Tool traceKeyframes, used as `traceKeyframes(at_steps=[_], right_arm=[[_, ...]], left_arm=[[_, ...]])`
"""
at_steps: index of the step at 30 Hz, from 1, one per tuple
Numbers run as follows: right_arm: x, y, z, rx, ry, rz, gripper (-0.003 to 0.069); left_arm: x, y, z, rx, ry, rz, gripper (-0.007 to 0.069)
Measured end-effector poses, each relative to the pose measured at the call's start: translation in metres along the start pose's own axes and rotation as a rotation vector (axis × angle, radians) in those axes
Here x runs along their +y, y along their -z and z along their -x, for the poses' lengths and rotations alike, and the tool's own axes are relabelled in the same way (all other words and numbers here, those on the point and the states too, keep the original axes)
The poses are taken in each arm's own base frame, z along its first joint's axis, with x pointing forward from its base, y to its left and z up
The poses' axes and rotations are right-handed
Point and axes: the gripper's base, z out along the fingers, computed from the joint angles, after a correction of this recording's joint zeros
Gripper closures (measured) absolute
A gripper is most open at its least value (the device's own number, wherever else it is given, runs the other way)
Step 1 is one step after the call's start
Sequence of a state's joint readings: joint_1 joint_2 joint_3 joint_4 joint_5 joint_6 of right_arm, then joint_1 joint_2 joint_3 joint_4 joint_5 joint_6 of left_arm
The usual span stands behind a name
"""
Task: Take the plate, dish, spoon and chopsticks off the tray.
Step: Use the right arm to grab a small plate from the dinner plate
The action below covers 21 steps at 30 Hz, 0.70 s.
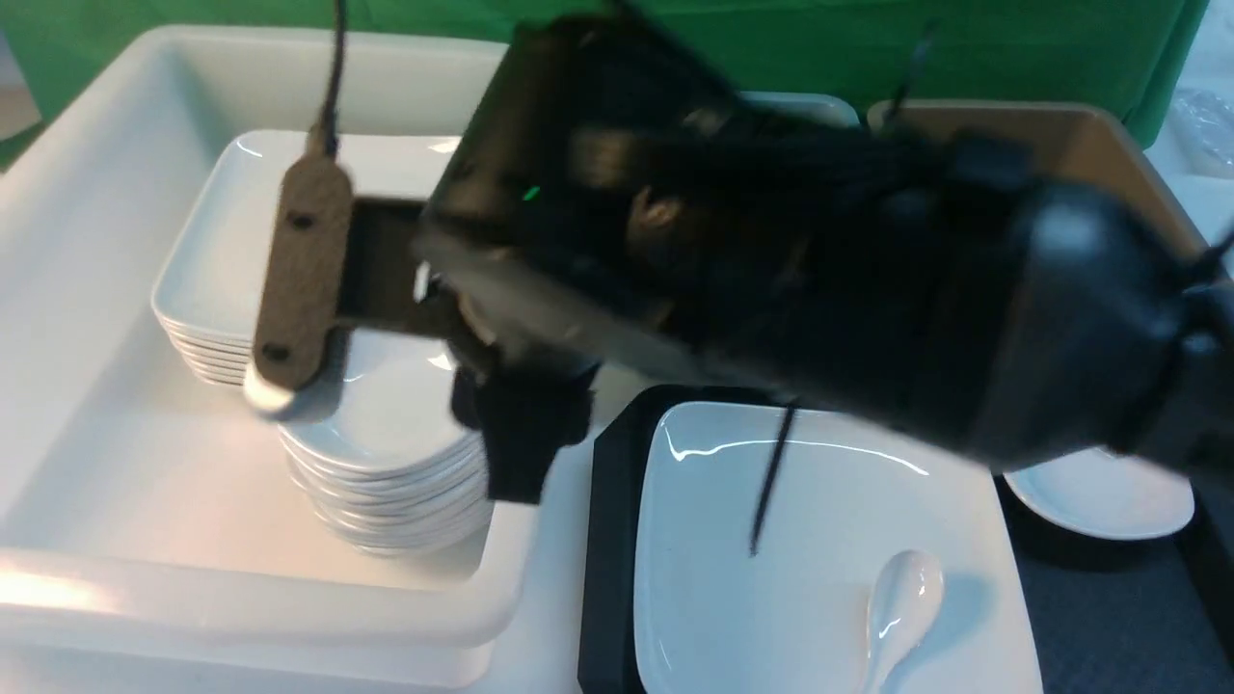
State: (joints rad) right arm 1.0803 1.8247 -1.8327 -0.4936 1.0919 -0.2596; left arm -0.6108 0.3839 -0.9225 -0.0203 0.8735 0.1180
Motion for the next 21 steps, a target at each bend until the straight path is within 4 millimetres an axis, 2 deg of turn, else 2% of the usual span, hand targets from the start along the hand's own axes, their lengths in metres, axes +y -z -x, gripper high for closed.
traceKeyframes(at_steps=[3,4,6,7,10,13,14,15,16,19,21], right_arm=[[-0.025,0.022,-0.030,0.047,-0.133,-0.010,0.0403],[-0.038,0.026,-0.051,0.067,-0.213,-0.012,0.0452],[-0.046,0.025,-0.069,0.094,-0.266,-0.001,0.0473],[-0.053,0.017,-0.101,0.159,-0.346,0.031,0.0484],[-0.055,-0.013,-0.172,0.352,-0.491,0.098,0.0439],[-0.045,-0.041,-0.221,0.483,-0.546,0.151,0.0368],[-0.042,-0.053,-0.240,0.508,-0.575,0.173,0.0325],[-0.039,-0.059,-0.249,0.513,-0.590,0.184,0.0303],[-0.030,-0.076,-0.266,0.495,-0.618,0.208,0.0250],[-0.025,-0.096,-0.282,0.452,-0.661,0.204,0.0191],[-0.025,-0.105,-0.287,0.440,-0.675,0.198,0.0181]], left_arm=[[-0.006,-0.014,0.004,0.028,-0.005,-0.075,0.0604],[-0.008,-0.024,0.006,0.045,-0.011,-0.107,0.0604],[-0.010,-0.031,0.007,0.055,-0.013,-0.131,0.0604],[-0.012,-0.040,0.009,0.069,-0.016,-0.161,0.0604],[-0.014,-0.055,0.012,0.079,-0.033,-0.190,0.0604],[-0.014,-0.060,0.013,0.081,-0.032,-0.193,0.0604],[-0.014,-0.062,0.014,0.081,-0.032,-0.192,0.0604],[-0.014,-0.063,0.014,0.080,-0.031,-0.192,0.0604],[-0.014,-0.063,0.014,0.079,-0.037,-0.191,0.0604],[-0.014,-0.064,0.014,0.078,-0.042,-0.191,0.0604],[-0.014,-0.064,0.014,0.077,-0.042,-0.191,0.0604]])
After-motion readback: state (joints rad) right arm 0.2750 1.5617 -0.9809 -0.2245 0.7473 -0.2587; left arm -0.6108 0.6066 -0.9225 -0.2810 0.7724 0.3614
